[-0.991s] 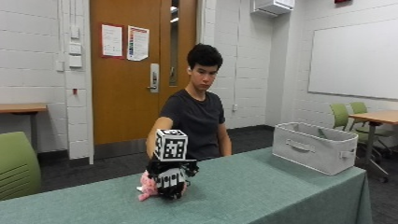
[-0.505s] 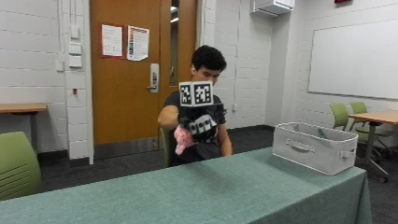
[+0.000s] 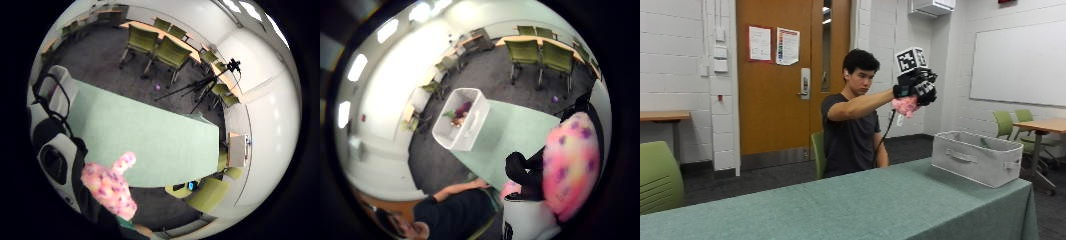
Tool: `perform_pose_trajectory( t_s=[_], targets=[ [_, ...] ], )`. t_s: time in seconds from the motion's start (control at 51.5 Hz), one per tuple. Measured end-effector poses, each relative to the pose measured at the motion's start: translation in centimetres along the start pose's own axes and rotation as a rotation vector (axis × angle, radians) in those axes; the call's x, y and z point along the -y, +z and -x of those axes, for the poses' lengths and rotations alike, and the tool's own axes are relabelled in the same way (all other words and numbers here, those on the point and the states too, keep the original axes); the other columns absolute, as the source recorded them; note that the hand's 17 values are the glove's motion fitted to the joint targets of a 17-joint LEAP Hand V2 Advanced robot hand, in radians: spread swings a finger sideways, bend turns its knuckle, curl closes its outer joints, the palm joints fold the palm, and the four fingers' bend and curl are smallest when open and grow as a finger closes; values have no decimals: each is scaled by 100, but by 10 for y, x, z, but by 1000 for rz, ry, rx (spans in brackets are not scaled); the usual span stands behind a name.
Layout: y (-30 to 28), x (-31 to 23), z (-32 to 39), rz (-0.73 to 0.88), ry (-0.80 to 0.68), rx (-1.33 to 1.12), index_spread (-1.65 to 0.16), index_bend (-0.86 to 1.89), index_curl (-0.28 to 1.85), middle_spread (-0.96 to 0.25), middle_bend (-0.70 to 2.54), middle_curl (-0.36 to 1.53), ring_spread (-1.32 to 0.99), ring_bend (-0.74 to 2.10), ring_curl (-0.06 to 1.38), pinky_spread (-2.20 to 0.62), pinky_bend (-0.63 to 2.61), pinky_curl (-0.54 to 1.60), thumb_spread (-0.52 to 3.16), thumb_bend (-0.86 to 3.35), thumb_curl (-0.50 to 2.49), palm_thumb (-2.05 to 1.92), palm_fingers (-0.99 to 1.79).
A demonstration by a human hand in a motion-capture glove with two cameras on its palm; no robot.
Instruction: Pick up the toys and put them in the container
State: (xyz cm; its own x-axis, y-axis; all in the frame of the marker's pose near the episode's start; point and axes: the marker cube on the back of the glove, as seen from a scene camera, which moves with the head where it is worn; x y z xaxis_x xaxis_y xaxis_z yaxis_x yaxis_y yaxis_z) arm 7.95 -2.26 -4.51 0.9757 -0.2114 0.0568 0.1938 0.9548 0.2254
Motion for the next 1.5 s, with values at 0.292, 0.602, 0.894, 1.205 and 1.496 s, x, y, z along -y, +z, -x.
perform_pose_trajectory(
  t_s=[0.292,0.602,0.894,1.205,1.496],
  targets=[
    [-16,93,227,-2,-164,188,-26,59,75,-31,100,64,-41,113,55,-49,84,41,64,11,104,50,121],
    [50,143,292,43,-364,244,-27,57,79,-30,101,63,-41,113,54,-49,85,41,64,11,114,49,120],
    [107,145,304,291,-161,31,-24,27,80,-23,70,55,-37,115,55,-43,105,49,87,-16,100,2,59],
    [82,111,264,243,-131,-29,-11,15,58,2,43,43,-18,70,35,-16,109,43,84,-20,52,-27,-9],
    [64,44,225,165,-61,-139,-11,17,53,3,37,42,-15,60,31,-11,99,37,88,-17,29,-24,-2]
  ],
)
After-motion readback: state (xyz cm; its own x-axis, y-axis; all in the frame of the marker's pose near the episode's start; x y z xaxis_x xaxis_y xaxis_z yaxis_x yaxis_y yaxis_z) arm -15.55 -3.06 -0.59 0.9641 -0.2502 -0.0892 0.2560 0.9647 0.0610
